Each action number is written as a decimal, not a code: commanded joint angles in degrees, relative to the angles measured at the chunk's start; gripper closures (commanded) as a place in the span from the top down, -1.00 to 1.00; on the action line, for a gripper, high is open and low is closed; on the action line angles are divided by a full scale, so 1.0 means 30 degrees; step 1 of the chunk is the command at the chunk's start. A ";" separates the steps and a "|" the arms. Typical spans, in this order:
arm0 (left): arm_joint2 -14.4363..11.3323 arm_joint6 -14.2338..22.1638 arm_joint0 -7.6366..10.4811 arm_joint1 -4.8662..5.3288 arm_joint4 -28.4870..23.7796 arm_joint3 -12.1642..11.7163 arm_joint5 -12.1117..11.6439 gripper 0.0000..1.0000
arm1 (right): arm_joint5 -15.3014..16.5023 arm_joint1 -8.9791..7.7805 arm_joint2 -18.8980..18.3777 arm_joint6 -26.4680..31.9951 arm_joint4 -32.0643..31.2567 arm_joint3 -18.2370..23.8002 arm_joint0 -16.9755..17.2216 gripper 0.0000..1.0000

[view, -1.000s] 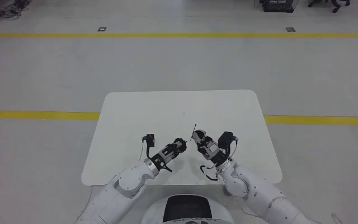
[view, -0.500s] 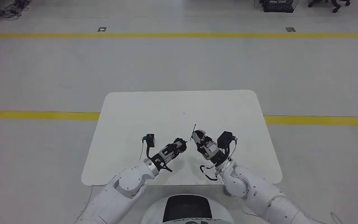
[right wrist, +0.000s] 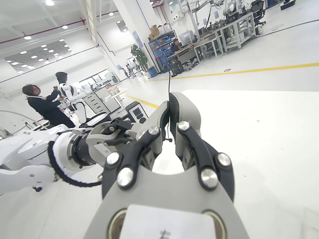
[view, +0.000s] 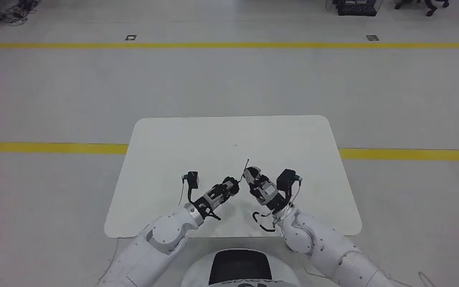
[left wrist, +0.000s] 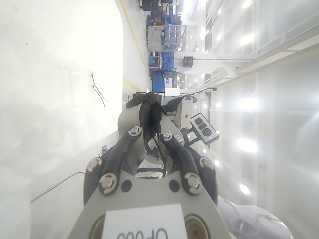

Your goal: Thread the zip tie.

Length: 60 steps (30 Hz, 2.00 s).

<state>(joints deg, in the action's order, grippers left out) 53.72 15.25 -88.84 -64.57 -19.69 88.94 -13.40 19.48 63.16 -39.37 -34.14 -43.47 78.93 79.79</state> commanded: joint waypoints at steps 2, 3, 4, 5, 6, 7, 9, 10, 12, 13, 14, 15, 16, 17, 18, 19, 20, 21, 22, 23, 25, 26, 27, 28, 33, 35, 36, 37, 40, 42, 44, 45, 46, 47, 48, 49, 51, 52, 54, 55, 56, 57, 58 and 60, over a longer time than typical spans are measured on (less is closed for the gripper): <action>0.0000 0.0000 0.0000 0.0000 0.0000 0.0000 0.0000 -1.00 | 0.0000 0.0056 -0.0064 0.0049 -0.0046 -0.0048 0.0024 -1.00; 0.0000 0.0000 0.0000 0.0000 0.0000 0.0000 0.0000 -1.00 | 0.0000 0.0077 -0.0095 0.0073 -0.0053 -0.0067 0.0032 -1.00; 0.0000 0.0000 0.0000 0.0000 0.0000 0.0000 0.0000 -1.00 | 0.0000 0.0093 -0.0110 0.0101 -0.0047 -0.0074 0.0038 -1.00; 0.0000 0.0000 0.0000 0.0000 0.0000 0.0000 0.0000 -1.00 | 0.0000 0.0108 -0.0122 0.0129 -0.0038 -0.0074 0.0040 -1.00; 0.0000 0.0000 0.0000 0.0000 0.0000 0.0000 0.0000 -1.00 | 0.0000 0.0126 -0.0136 0.0159 -0.0034 -0.0075 0.0044 -1.00; 0.0000 0.0000 0.0000 0.0000 0.0000 0.0000 0.0000 -1.00 | 0.0000 0.0137 -0.0145 0.0187 -0.0035 -0.0081 0.0043 -1.00; 0.0000 0.0000 0.0000 0.0000 0.0000 0.0000 0.0000 -1.00 | 0.0000 0.0159 -0.0156 0.0238 -0.0035 -0.0091 0.0035 -1.00; 0.0000 0.0000 0.0000 0.0000 0.0000 0.0000 0.0000 -1.00 | 0.0000 0.0171 -0.0159 0.0279 -0.0031 -0.0104 0.0027 -1.00; 0.0000 0.0000 0.0000 0.0000 0.0000 0.0000 0.0000 -1.00 | 0.0000 0.0191 -0.0156 0.0318 -0.0028 -0.0129 0.0017 -1.00; 0.0000 0.0000 0.0000 0.0000 0.0000 0.0000 0.0000 -1.00 | 0.0000 0.0204 -0.0150 0.0349 -0.0030 -0.0158 0.0007 -1.00; 0.0000 0.0000 0.0000 0.0000 0.0000 0.0000 0.0000 -1.00 | 0.0000 0.0215 -0.0148 0.0363 -0.0029 -0.0184 -0.0002 -1.00; 0.0000 0.0000 0.0000 0.0000 0.0000 0.0000 0.0000 -1.00 | 0.0000 0.0226 -0.0144 0.0375 -0.0014 -0.0213 -0.0009 -1.00; 0.0000 0.0000 0.0000 0.0000 0.0000 0.0000 0.0000 -1.00 | 0.0000 0.0238 -0.0138 0.0387 -0.0004 -0.0239 -0.0016 -1.00; 0.0000 0.0000 0.0000 0.0000 0.0000 0.0000 0.0000 -1.00 | 0.0000 0.0253 -0.0130 0.0395 0.0001 -0.0280 -0.0025 -1.00; 0.0000 0.0000 0.0000 0.0000 0.0000 0.0000 0.0000 -1.00 | 0.0000 0.0264 -0.0122 0.0393 0.0005 -0.0314 -0.0029 -1.00; 0.0000 0.0000 0.0000 0.0000 0.0000 0.0000 0.0000 -1.00 | 0.0000 0.0275 -0.0117 0.0398 0.0010 -0.0343 -0.0038 -1.00; 0.0000 0.0000 0.0000 0.0000 0.0000 0.0000 0.0000 -1.00 | 0.0000 0.0289 -0.0109 0.0402 0.0013 -0.0380 -0.0050 -1.00; 0.0000 0.0000 0.0000 0.0000 0.0000 0.0000 0.0000 -1.00 | 0.0000 0.0298 -0.0105 0.0404 0.0017 -0.0406 -0.0059 -1.00; 0.0000 0.0000 0.0000 0.0000 0.0000 0.0000 0.0000 -1.00 | 0.0000 0.0307 -0.0104 0.0398 0.0022 -0.0429 -0.0067 -1.00; 0.0000 0.0000 0.0000 0.0000 0.0000 0.0000 0.0000 -1.00 | 0.0000 0.0319 -0.0102 0.0383 0.0026 -0.0449 -0.0074 -1.00; 0.0000 0.0000 0.0000 0.0000 0.0000 0.0000 0.0000 -1.00 | 0.0000 0.0335 -0.0097 0.0366 0.0037 -0.0476 -0.0085 -1.00; 0.0000 0.0000 0.0000 0.0000 0.0000 0.0000 0.0000 -1.00 | 0.0000 0.0341 -0.0098 0.0364 0.0033 -0.0492 -0.0091 -1.00; 0.0000 0.0000 0.0000 0.0000 0.0000 0.0000 0.0000 -1.00 | 0.0000 0.0347 -0.0099 0.0375 0.0029 -0.0516 -0.0098 -1.00; 0.0000 0.0000 0.0000 0.0000 0.0000 0.0000 0.0000 -1.00 | 0.0000 0.0352 -0.0101 0.0390 0.0029 -0.0533 -0.0104 -1.00; 0.0000 0.0000 0.0000 0.0000 0.0000 0.0000 0.0000 -1.00 | 0.0000 0.0377 -0.0096 0.0522 0.0019 -0.0608 -0.0112 -1.00; 0.0000 0.0000 0.0000 0.0000 0.0000 0.0000 0.0000 -1.00 | 0.0000 0.0393 -0.0076 0.0638 0.0037 -0.0658 -0.0106 -1.00; 0.0000 0.0000 0.0000 0.0000 0.0000 0.0000 0.0000 -1.00 | 0.0000 0.0401 -0.0066 0.0683 0.0050 -0.0675 -0.0105 -1.00; 0.0000 0.0000 0.0000 0.0000 0.0000 0.0000 0.0000 -1.00 | 0.0000 0.0412 -0.0057 0.0741 0.0064 -0.0705 -0.0105 -1.00; 0.0000 0.0000 0.0000 0.0000 0.0000 0.0000 0.0000 -1.00 | 0.0000 0.0432 -0.0046 0.0842 0.0120 -0.0757 -0.0108 -1.00; 0.0000 0.0000 0.0000 0.0000 0.0000 0.0000 0.0000 -1.00 | 0.0000 0.0445 -0.0041 0.0902 0.0172 -0.0789 -0.0107 -1.00; 0.0000 0.0000 0.0000 0.0000 0.0000 0.0000 0.0000 -1.00 | 0.0000 0.0452 -0.0040 0.0972 0.0211 -0.0807 -0.0119 -1.00; 0.0000 0.0000 0.0000 0.0000 0.0000 0.0000 0.0000 -1.00 | 0.0000 0.0456 -0.0034 0.1009 0.0241 -0.0812 -0.0118 -1.00; 0.0000 0.0000 0.0000 0.0000 0.0000 0.0000 0.0000 -1.00 | 0.0000 0.0461 -0.0023 0.1069 0.0286 -0.0819 -0.0121 -1.00; 0.0000 0.0000 0.0000 0.0000 0.0000 0.0000 0.0000 -1.00 | 0.0000 0.0465 -0.0016 0.1105 0.0328 -0.0821 -0.0126 -1.00; 0.0000 0.0000 0.0000 0.0000 0.0000 0.0000 0.0000 -1.00 | 0.0000 0.0470 -0.0003 0.1134 0.0401 -0.0806 -0.0123 -1.00; 0.0000 0.0000 0.0000 0.0000 0.0000 0.0000 0.0000 -1.00 | 0.0000 0.0478 0.0025 0.1161 0.0555 -0.0770 -0.0114 -1.00; 0.0000 0.0000 0.0000 0.0000 0.0000 0.0000 0.0000 -1.00 | 0.0000 0.0489 0.0105 0.1153 0.0883 -0.0680 -0.0100 -1.00; 0.0000 0.0000 0.0000 0.0000 0.0000 0.0000 0.0000 -1.00 | 0.0000 0.0482 0.0156 0.1189 0.1005 -0.0674 -0.0129 -1.00; 0.0000 0.0000 0.0000 0.0000 0.0000 0.0000 0.0000 -1.00 | 0.0000 0.0467 0.0261 0.1319 0.1058 -0.0695 -0.0178 -1.00; 0.0000 0.0000 0.0000 0.0000 0.0000 0.0000 0.0000 -1.00 | 0.0000 0.0461 0.0315 0.1364 0.1087 -0.0700 -0.0204 -1.00; 0.0000 0.0000 0.0000 0.0000 0.0000 0.0000 0.0000 -1.00 | 0.0000 0.0454 0.0400 0.1453 0.1115 -0.0713 -0.0241 -1.00; 0.0000 0.0000 0.0000 0.0000 0.0000 0.0000 0.0000 -1.00 | 0.0000 0.0450 0.0453 0.1504 0.1144 -0.0736 -0.0273 -1.00; 0.0000 0.0000 0.0000 0.0000 0.0000 0.0000 0.0000 -1.00 | 0.0000 0.0446 0.0495 0.1533 0.1179 -0.0758 -0.0306 -1.00; 0.0000 0.0000 0.0000 0.0000 0.0000 0.0000 0.0000 -1.00 | 0.0000 0.0435 0.0588 0.1620 0.1236 -0.0831 -0.0372 -1.00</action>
<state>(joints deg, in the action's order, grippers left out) 53.72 15.25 -88.84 -64.57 -19.69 88.94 -13.40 19.48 64.48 -37.69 -29.37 -39.82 76.53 78.76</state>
